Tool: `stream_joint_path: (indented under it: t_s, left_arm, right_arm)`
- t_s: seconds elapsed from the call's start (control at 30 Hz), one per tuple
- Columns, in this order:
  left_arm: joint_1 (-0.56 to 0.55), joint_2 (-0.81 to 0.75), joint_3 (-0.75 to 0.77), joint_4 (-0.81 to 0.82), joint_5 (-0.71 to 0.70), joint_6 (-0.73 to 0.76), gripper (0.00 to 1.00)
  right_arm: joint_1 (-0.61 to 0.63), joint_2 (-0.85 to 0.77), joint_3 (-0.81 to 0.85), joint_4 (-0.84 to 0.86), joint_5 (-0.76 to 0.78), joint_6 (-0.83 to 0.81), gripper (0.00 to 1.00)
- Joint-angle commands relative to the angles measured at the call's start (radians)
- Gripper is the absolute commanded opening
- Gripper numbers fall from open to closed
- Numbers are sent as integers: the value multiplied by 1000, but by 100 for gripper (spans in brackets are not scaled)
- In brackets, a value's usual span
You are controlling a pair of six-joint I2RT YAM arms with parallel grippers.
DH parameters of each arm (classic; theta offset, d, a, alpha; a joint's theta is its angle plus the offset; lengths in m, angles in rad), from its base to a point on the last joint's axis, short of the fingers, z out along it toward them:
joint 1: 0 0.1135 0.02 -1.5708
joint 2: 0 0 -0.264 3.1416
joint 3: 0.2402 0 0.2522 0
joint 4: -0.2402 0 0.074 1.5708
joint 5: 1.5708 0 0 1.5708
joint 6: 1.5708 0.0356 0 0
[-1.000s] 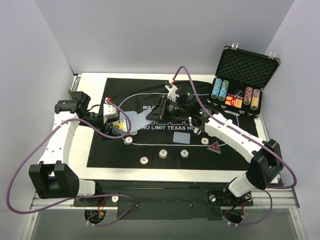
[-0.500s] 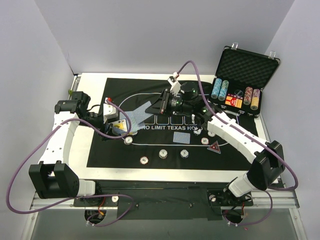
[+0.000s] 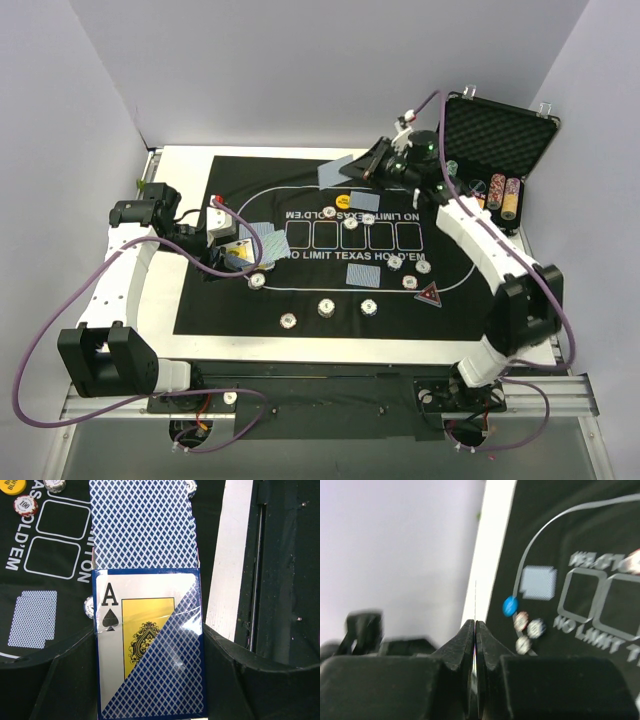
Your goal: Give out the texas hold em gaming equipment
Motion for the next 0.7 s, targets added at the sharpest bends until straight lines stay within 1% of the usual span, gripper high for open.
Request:
stream_joint_path:
  t_s: [0.0, 0.1, 0.13, 0.27, 0.4, 0.5, 0.6, 0.63, 0.67]
  left_arm:
    - [6, -6, 29, -224, 68, 0, 0]
    - [6, -3, 37, -219, 64, -6, 0]
    - [6, -5, 38, -217, 67, -9, 0]
    - [6, 1, 51, -219, 68, -14, 0]
    - [8, 3, 61, -224, 65, -17, 0]
    - [8, 1, 63, -225, 60, -17, 0]
    - [8, 1, 63, -227, 57, -19, 0]
    - [8, 1, 65, -227, 57, -20, 0]
    - [8, 0, 62, -227, 59, -19, 0]
  right_arm:
    - [-103, 209, 147, -78, 113, -104, 0]
    - [-140, 351, 247, -132, 163, -146, 0]
    - [-143, 424, 312, -163, 185, -150, 0]
    - [-177, 596, 461, -255, 229, -170, 0]
    - [-197, 692, 547, -287, 272, -177, 0]
    - [-206, 751, 604, -344, 301, -190, 0]
    - [-211, 772, 600, -362, 337, -195, 0]
    - [-211, 778, 598, -376, 347, -198, 4]
    - [-211, 779, 597, -379, 346, -201, 11]
